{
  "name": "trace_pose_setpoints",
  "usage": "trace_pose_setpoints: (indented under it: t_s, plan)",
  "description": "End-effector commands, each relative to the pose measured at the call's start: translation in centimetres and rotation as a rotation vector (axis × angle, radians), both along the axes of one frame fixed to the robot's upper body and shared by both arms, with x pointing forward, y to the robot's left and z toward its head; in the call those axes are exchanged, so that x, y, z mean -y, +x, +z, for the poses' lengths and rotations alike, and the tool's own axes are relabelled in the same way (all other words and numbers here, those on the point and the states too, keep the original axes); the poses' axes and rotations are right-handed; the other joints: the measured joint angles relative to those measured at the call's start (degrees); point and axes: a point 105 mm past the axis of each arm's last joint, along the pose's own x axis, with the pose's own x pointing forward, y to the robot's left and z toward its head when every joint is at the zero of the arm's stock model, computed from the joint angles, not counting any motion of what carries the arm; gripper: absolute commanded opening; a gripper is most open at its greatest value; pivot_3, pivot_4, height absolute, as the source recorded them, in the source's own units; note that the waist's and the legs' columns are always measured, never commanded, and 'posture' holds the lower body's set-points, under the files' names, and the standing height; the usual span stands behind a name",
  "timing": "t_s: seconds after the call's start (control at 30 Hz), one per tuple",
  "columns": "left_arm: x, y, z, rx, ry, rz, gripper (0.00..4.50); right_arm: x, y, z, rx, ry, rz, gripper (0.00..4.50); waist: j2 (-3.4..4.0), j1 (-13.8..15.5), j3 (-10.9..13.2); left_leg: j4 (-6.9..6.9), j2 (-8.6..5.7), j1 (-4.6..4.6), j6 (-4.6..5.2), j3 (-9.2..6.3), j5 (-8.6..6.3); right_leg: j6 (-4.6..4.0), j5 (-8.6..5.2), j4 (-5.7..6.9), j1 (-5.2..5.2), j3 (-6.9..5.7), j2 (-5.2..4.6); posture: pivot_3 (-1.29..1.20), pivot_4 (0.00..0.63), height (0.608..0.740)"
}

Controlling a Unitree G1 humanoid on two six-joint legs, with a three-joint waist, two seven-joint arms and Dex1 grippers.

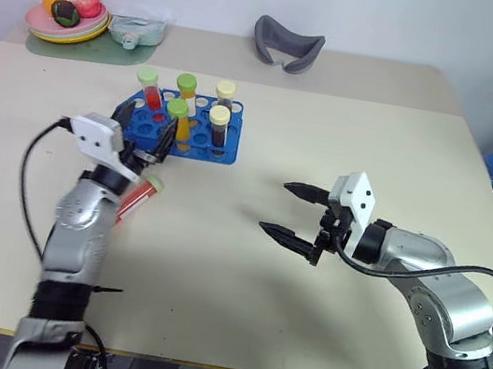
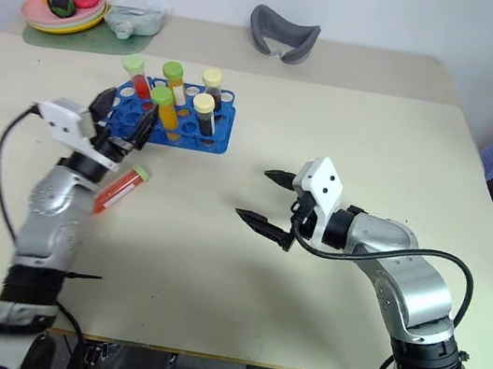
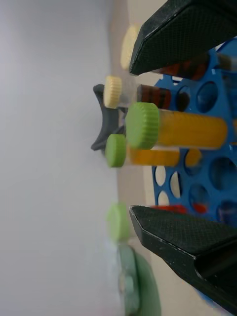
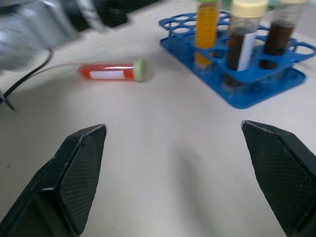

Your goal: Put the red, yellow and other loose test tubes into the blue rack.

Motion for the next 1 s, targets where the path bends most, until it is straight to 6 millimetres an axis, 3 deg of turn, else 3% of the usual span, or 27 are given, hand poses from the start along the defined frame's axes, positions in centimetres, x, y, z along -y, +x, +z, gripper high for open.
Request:
trace_pose_setpoints:
  t_s: [0.03, 0.23, 0.33, 0.4, 0.53, 0.77, 1.0]
  plan:
    - [-0.8, -2.0, 1.5, -0.089, 0.064, -0.048, 4.29, 0.5, 0.2, 0.5, 0.021, 0.025, -0.019, 4.50, 0.01, 0.05, 0.00, -0.01, 0.01, 0.01, 0.01, 0.00, 0.00, 0.00, 0.00, 0.01, 0.00, 0.00, 0.00, 0.00, 0.150, 0.740]
    - [-2.4, -3.3, -0.6, -0.461, 0.262, -0.005, 4.41, 0.6, 0.6, 0.3, 0.016, 0.024, -0.009, 4.50, 0.02, 0.17, 0.00, -0.01, 0.00, 0.05, 0.05, -0.01, -0.03, 0.00, -0.02, -0.04, 0.09, -0.02, 0.01, 0.00, 0.150, 0.740]
    - [-3.1, -3.3, -2.7, -0.700, 0.413, 0.074, 4.41, 0.3, 0.7, 0.2, 0.015, 0.024, 0.005, 4.50, 0.03, 0.12, 0.01, -0.03, 0.00, 0.07, 0.06, -0.02, -0.04, 0.00, -0.02, -0.04, 0.09, 0.00, 0.02, 0.00, 0.150, 0.740]
    - [-2.7, -3.1, -3.0, -0.807, 0.397, 0.048, 4.41, 0.1, 0.6, 0.2, 0.013, 0.023, 0.017, 4.50, 0.06, 0.12, 0.01, -0.04, 0.00, 0.09, 0.06, -0.03, -0.04, 0.00, -0.02, -0.03, 0.10, -0.01, 0.03, 0.00, 0.150, 0.740]
    - [-2.7, -3.0, -4.0, -1.093, 0.552, 0.068, 4.41, -0.1, 0.5, 0.1, 0.012, 0.024, 0.025, 4.50, -0.04, 0.14, 0.05, -0.03, -0.02, 0.07, 0.06, -0.06, -0.04, 0.01, -0.02, -0.05, 0.11, -0.04, 0.04, 0.00, 0.150, 0.740]
    - [-0.4, -0.2, -3.9, -1.224, 0.534, -0.001, 4.41, -0.5, 0.1, -0.1, 0.011, 0.026, 0.033, 4.50, -0.03, -0.13, 0.05, -0.05, -0.01, 0.05, 0.05, -0.03, -0.04, 0.00, -0.03, -0.04, 0.07, -0.02, 0.05, 0.00, 0.150, 0.740]
    - [-0.8, 0.5, -4.5, -1.319, 0.627, 0.041, 4.41, -0.5, -0.1, -0.1, 0.011, 0.028, 0.028, 4.50, -0.02, -0.32, 0.05, -0.04, -0.01, 0.01, 0.05, -0.03, -0.03, 0.00, -0.03, -0.01, 0.01, -0.02, 0.05, 0.00, 0.150, 0.740]
